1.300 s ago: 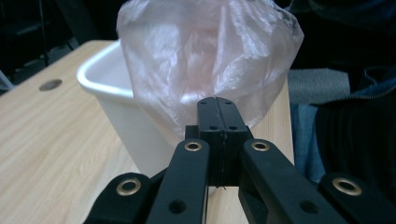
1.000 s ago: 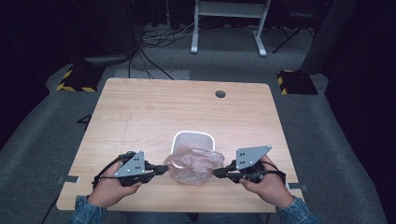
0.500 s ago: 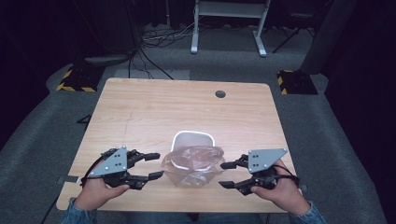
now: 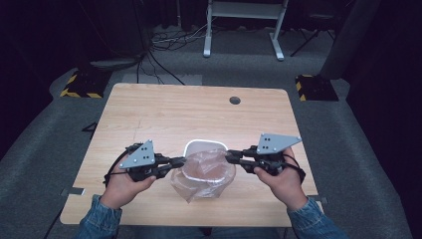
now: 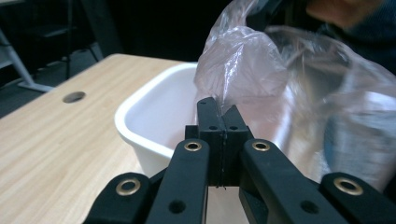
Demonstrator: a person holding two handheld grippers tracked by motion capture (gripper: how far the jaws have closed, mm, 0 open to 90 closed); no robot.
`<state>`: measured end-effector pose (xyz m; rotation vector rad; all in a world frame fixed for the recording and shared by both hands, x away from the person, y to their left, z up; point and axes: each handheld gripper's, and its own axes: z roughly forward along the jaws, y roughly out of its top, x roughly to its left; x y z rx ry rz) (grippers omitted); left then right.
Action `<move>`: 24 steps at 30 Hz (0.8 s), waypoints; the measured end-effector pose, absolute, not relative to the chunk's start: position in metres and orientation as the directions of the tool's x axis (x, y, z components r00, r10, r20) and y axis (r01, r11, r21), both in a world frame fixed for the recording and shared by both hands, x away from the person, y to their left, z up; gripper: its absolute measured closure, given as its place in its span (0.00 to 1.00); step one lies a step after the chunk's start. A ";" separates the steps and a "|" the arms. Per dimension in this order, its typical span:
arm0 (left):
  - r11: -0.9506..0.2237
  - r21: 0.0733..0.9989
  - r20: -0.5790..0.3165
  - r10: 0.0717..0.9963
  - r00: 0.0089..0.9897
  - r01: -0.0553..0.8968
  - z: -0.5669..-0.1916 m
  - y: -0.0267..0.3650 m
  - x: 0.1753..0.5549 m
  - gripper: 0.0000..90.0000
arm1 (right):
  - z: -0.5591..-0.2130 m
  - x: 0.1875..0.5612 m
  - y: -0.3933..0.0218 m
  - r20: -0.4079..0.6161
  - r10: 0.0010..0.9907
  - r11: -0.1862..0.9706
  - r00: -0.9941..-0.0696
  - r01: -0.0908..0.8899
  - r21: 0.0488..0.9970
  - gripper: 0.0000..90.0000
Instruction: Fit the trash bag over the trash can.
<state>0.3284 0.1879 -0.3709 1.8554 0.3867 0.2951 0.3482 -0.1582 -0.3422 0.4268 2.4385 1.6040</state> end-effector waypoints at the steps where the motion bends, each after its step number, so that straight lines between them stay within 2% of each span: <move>1: -0.274 0.953 0.001 0.428 0.904 0.129 -0.369 0.188 0.331 1.00 | -0.342 0.352 -0.157 0.004 0.351 0.367 -0.936 0.142 0.919 0.87; 3: -0.254 0.954 -0.024 0.470 0.882 0.161 -0.369 0.187 0.334 1.00 | -0.344 0.356 -0.155 0.000 0.390 0.350 -0.921 0.147 0.925 0.71; 5: -0.246 0.951 -0.034 0.515 0.856 0.186 -0.371 0.188 0.337 1.00 | -0.348 0.357 -0.156 -0.008 0.431 0.336 -0.903 0.152 0.930 0.63; 7: -0.226 0.949 -0.062 0.553 0.831 0.221 -0.375 0.189 0.339 1.00 | -0.351 0.355 -0.159 0.029 0.465 0.318 -0.885 0.198 0.927 0.53; 10: -0.199 0.947 -0.090 0.587 0.805 0.251 -0.381 0.194 0.343 1.00 | -0.356 0.348 -0.165 0.085 0.484 0.311 -0.871 0.263 0.913 0.51; 11: -0.188 0.946 -0.104 0.593 0.798 0.263 -0.383 0.194 0.344 1.00 | -0.357 0.346 -0.167 0.100 0.483 0.318 -0.870 0.280 0.906 0.52; 13: -0.186 0.943 -0.112 0.604 0.789 0.275 -0.385 0.195 0.346 1.00 | -0.359 0.342 -0.169 0.113 0.475 0.341 -0.873 0.301 0.891 0.64; 14: -0.191 0.942 -0.107 0.608 0.787 0.276 -0.386 0.196 0.347 1.00 | -0.360 0.340 -0.170 0.121 0.473 0.348 -0.873 0.312 0.884 0.65; 16: -0.197 0.940 -0.106 0.609 0.786 0.280 -0.388 0.196 0.349 1.00 | -0.361 0.337 -0.173 0.130 0.443 0.370 -0.887 0.313 0.874 0.87; 18: -0.218 0.934 -0.092 0.620 0.779 0.283 -0.390 0.195 0.350 1.00 | -0.361 0.336 -0.175 0.144 0.423 0.380 -0.895 0.319 0.868 0.99; 24: -0.283 0.909 -0.059 0.638 0.768 0.305 -0.400 0.198 0.351 1.00 | -0.374 0.332 -0.181 0.158 0.404 0.428 -0.901 0.339 0.838 1.00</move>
